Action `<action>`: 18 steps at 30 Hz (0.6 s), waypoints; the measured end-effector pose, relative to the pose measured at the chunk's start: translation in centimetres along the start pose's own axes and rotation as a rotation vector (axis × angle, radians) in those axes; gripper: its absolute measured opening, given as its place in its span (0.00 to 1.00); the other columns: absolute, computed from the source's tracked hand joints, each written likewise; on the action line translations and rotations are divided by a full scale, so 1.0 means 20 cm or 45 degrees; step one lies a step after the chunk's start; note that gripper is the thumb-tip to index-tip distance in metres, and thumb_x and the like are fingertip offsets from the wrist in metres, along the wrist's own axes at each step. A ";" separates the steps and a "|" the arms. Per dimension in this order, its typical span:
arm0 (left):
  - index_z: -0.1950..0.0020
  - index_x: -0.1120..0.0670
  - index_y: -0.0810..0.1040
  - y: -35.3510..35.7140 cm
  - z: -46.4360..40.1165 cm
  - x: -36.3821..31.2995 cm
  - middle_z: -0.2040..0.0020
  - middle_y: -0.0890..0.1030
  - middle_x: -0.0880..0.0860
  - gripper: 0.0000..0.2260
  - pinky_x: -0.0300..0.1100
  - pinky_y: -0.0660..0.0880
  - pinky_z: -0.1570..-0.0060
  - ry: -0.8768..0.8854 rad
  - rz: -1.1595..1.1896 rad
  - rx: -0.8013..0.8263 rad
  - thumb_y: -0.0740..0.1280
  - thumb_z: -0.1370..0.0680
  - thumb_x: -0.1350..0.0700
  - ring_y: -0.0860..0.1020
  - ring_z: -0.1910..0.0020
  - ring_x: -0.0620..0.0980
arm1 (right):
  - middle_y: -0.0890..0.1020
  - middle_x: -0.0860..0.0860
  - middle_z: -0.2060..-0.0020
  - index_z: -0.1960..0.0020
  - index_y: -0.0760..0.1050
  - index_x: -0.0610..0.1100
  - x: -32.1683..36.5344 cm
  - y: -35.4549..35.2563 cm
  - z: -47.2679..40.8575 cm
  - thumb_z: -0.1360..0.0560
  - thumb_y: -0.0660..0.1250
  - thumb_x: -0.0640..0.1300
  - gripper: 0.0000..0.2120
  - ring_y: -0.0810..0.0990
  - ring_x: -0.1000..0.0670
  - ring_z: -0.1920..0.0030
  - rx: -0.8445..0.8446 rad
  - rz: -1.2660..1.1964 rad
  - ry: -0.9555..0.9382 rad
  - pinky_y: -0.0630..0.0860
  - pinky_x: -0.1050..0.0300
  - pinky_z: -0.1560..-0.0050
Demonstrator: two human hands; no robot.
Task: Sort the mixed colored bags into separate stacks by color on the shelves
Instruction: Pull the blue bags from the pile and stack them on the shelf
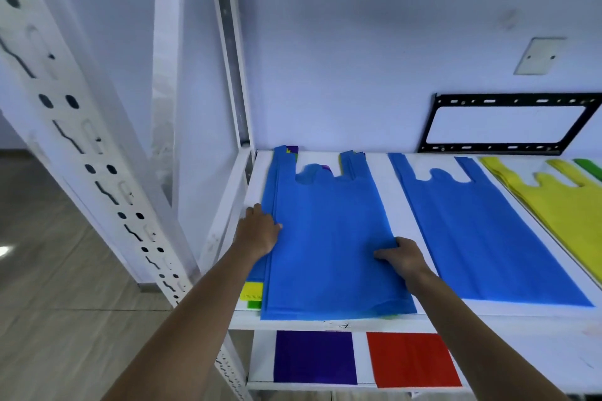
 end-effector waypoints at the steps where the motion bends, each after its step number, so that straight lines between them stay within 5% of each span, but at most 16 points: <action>1: 0.43 0.60 0.77 0.02 0.00 0.00 0.38 0.69 0.57 0.22 0.49 0.69 0.42 0.031 -0.043 -0.036 0.55 0.19 0.43 0.68 0.37 0.56 | 0.80 0.43 0.51 0.47 0.75 0.38 0.01 0.01 0.00 0.29 0.69 0.38 0.11 0.79 0.40 0.50 -0.006 0.031 -0.024 0.78 0.47 0.48; 6: 0.47 0.58 0.79 0.07 0.01 -0.02 0.41 0.73 0.55 0.19 0.47 0.68 0.44 0.077 -0.055 -0.141 0.60 0.20 0.44 0.69 0.40 0.55 | 0.80 0.46 0.56 0.49 0.76 0.39 0.02 0.06 -0.02 0.29 0.71 0.41 0.11 0.78 0.42 0.53 -0.121 0.281 -0.143 0.76 0.51 0.53; 10: 0.50 0.59 0.82 0.05 0.01 -0.07 0.41 0.73 0.55 0.14 0.45 0.71 0.43 0.111 0.101 -0.252 0.63 0.21 0.50 0.70 0.41 0.54 | 0.77 0.46 0.65 0.62 0.73 0.39 0.05 0.08 -0.02 0.30 0.69 0.38 0.05 0.73 0.45 0.63 -0.203 0.374 -0.189 0.67 0.57 0.68; 13: 0.53 0.60 0.82 0.03 0.00 -0.07 0.44 0.72 0.55 0.10 0.47 0.74 0.47 0.040 0.389 -0.307 0.66 0.22 0.54 0.73 0.46 0.53 | 0.70 0.47 0.73 0.70 0.65 0.41 0.07 0.08 -0.04 0.33 0.67 0.36 0.12 0.67 0.47 0.71 -0.253 0.362 -0.182 0.61 0.59 0.73; 16: 0.64 0.55 0.74 -0.02 -0.01 -0.09 0.52 0.69 0.53 0.09 0.43 0.71 0.57 -0.117 0.702 -0.333 0.68 0.24 0.58 0.72 0.57 0.53 | 0.73 0.46 0.70 0.65 0.71 0.38 0.09 0.08 -0.05 0.31 0.66 0.37 0.06 0.69 0.48 0.70 -0.270 0.405 -0.226 0.63 0.59 0.73; 18: 0.62 0.54 0.73 -0.05 -0.03 -0.10 0.44 0.67 0.56 0.08 0.41 0.69 0.55 -0.307 0.846 -0.313 0.70 0.25 0.58 0.72 0.49 0.56 | 0.76 0.44 0.67 0.60 0.76 0.34 0.09 0.08 -0.05 0.30 0.67 0.38 0.06 0.71 0.47 0.68 -0.278 0.442 -0.284 0.64 0.59 0.72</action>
Point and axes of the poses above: each hand's wrist, its own z-axis away from the middle knuckle, its own y-axis out of the palm, x = y × z, the point moved 1 cm from there along -z, towards the middle knuckle
